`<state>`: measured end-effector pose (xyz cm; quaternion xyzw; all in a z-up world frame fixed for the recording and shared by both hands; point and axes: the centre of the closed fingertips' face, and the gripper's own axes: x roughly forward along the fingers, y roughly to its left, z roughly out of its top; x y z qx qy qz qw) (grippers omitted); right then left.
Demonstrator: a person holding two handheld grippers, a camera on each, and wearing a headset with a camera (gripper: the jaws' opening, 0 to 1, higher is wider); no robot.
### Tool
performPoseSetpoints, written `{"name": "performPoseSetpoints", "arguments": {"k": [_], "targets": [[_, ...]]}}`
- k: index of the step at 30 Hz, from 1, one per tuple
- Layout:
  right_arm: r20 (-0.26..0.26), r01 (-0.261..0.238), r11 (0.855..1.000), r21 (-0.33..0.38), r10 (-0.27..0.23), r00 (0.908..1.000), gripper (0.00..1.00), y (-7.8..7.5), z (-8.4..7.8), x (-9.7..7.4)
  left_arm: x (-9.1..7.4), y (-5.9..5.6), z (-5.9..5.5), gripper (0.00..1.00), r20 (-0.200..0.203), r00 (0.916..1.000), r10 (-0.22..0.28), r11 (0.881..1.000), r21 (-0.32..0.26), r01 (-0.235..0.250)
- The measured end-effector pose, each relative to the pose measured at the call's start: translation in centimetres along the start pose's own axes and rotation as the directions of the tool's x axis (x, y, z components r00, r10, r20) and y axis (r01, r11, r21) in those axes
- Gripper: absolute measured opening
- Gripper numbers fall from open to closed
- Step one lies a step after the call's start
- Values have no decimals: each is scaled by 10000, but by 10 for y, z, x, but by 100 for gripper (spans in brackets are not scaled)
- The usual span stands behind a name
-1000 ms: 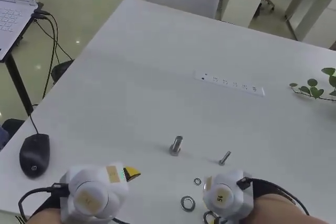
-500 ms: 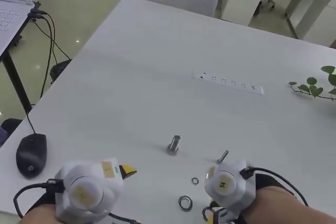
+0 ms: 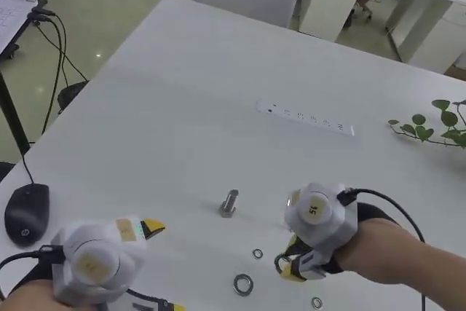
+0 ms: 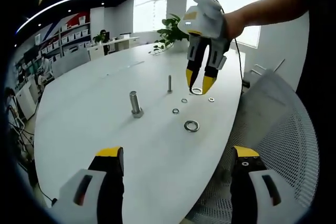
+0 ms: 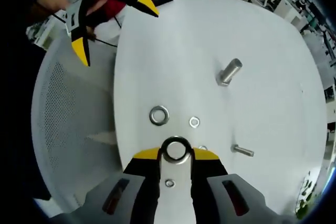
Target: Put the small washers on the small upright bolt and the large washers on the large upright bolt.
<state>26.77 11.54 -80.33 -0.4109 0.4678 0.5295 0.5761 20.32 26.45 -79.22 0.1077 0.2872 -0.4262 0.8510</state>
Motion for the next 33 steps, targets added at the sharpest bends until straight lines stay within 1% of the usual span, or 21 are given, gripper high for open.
{"name": "performPoseSetpoints", "arguments": {"k": [3,7,9,13,14,15,19,21,25,31,33], "targets": [[219,123,9999,115,-125,9997,20,-10,9,-10,1,1,0,86,-8,10000,38,10000,71,-38],[196,244,9997,-26,-243,9995,21,-20,15,-19,2,3,3,88,92,9999,73,10000,67,-74],[164,287,9995,-100,-286,9995,21,-25,17,-22,3,2,4,88,106,9999,66,9999,90,-67],[198,224,9997,-95,-222,9996,21,-33,23,-27,6,1,6,88,153,9999,3,9999,105,-4],[149,197,9997,-119,-195,9997,21,-35,24,-28,6,0,7,88,196,9998,0,9999,169,-3],[140,200,9997,-144,-198,9997,21,-37,26,-28,6,0,10,87,337,9994,3,9996,274,-12],[213,286,9994,-209,-281,9994,21,-46,35,-32,7,-2,12,89,448,9989,-97,9999,67,94],[249,281,9994,-220,-276,9993,21,-50,39,-33,8,-2,12,89,477,9988,-116,9999,29,115],[335,254,9994,-236,-246,9991,21,-58,50,-32,11,-1,10,89,316,9995,-97,9999,69,95],[340,139,9994,-325,-128,9993,21,-65,62,-24,15,2,9,91,320,9994,-106,9999,9,106],[359,148,9992,-376,-135,9993,21,-68,67,-23,16,2,8,92,244,9996,-128,9999,-5,128]]}}
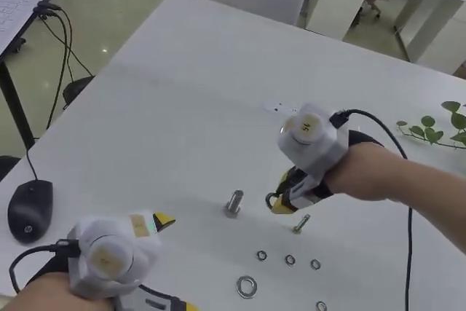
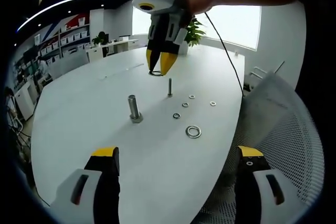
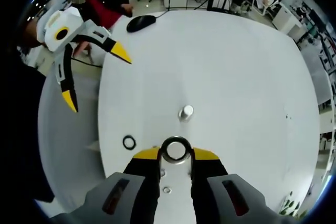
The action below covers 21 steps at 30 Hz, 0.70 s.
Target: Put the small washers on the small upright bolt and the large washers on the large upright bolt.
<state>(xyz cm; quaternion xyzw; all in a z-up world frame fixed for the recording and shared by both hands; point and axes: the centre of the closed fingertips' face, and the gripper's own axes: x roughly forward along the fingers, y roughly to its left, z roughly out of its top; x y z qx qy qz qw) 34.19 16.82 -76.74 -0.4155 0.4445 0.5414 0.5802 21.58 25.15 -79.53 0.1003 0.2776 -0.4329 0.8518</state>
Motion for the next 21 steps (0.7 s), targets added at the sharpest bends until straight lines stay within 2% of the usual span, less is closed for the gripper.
{"name": "performPoseSetpoints", "arguments": {"k": [7,21], "targets": [[19,-59,10000,-40,59,10000,21,-11,11,8,3,4,-1,93,33,10000,-26,10000,-36,26],[-237,-202,9985,-510,190,9995,21,-14,32,31,8,4,0,91,26,10000,-88,9999,48,88]]}}
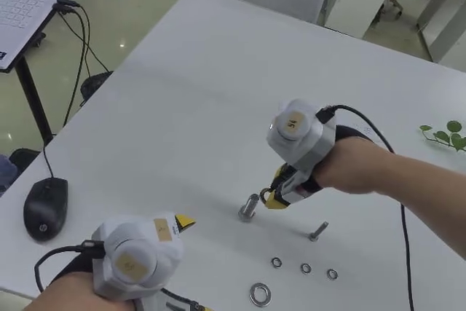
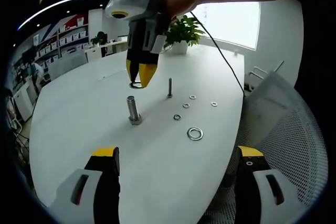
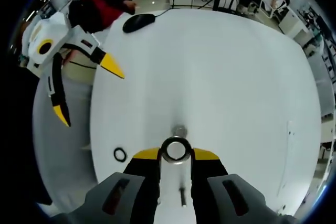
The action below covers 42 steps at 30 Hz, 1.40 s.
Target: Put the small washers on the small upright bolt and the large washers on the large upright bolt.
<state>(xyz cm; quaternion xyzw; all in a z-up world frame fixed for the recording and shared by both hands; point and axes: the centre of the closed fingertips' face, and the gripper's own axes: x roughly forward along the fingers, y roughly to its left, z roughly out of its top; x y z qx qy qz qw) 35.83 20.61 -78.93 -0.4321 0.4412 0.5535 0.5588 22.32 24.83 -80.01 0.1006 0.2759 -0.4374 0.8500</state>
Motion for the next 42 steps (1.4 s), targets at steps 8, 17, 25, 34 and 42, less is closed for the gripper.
{"name": "performPoseSetpoints", "arguments": {"k": [8,17,25,34,42], "targets": [[-187,-61,9998,-166,58,9998,21,-3,9,11,-1,1,-3,90,-89,10000,27,10000,-90,-28],[-580,-99,9995,-295,82,9983,21,-5,9,21,-2,2,-10,89,-233,9997,7,9998,-218,-12],[-770,-194,9991,-364,166,9969,21,-5,10,31,-6,8,-10,87,-123,9998,173,9996,-241,-176],[-1102,-233,9979,-603,166,9938,21,-5,6,45,-8,8,-7,87,-15,9998,218,9994,-269,-219],[-1203,-331,9973,-658,250,9924,21,-4,3,59,-6,4,-9,87,-147,9998,147,9995,-287,-151]]}}
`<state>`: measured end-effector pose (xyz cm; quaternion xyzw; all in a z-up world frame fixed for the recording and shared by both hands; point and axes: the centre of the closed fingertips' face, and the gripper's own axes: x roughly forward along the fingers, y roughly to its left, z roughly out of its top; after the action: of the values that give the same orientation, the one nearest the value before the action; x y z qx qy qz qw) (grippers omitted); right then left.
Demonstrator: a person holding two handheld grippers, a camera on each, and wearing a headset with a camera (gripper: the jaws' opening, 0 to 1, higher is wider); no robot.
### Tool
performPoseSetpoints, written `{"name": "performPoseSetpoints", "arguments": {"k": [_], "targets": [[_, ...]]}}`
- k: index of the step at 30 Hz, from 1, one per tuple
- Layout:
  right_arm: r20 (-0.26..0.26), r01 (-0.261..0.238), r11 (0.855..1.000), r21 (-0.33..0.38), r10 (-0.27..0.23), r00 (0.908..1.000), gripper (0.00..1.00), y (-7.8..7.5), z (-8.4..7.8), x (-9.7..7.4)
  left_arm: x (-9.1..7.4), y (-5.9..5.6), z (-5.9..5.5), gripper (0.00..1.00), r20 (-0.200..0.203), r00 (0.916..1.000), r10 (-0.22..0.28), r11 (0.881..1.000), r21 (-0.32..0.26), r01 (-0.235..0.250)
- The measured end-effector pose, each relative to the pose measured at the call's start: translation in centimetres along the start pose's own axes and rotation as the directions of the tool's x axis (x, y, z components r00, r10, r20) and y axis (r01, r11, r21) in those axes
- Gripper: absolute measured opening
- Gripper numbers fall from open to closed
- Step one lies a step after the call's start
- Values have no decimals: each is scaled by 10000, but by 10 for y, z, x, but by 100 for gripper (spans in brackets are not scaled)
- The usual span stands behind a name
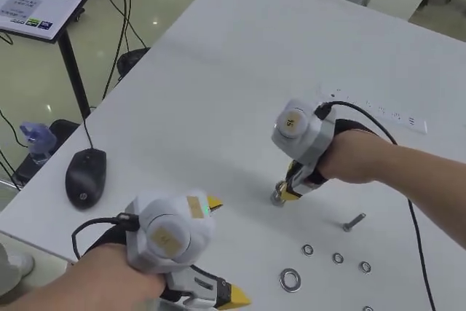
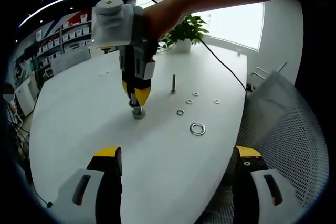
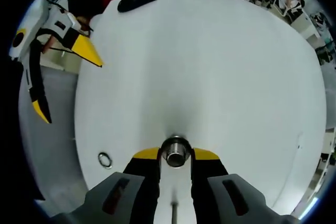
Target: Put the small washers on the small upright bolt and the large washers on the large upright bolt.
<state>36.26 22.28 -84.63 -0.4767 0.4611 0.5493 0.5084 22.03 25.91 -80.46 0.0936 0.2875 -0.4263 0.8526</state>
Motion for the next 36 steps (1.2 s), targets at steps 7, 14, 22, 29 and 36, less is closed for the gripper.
{"name": "performPoseSetpoints", "arguments": {"k": [7,14,22,29,36], "targets": [[-97,1,10000,91,0,10000,21,-2,-1,12,-4,1,-2,87,-98,9999,70,10000,-15,-70],[-226,18,9997,232,-13,9997,21,-1,-4,20,-9,2,-5,86,-128,9998,180,9998,-65,-181],[-223,65,9997,219,-60,9997,22,1,-4,20,-8,-1,-11,85,-314,9995,91,10000,28,-90],[-266,107,9999,-98,-110,9996,23,2,-4,20,-8,3,-8,86,-250,9996,111,9999,-4,-111],[-161,12,10000,-94,-13,9999,24,2,-2,21,-7,6,-9,85,-322,9995,64,9999,91,-62]]}}
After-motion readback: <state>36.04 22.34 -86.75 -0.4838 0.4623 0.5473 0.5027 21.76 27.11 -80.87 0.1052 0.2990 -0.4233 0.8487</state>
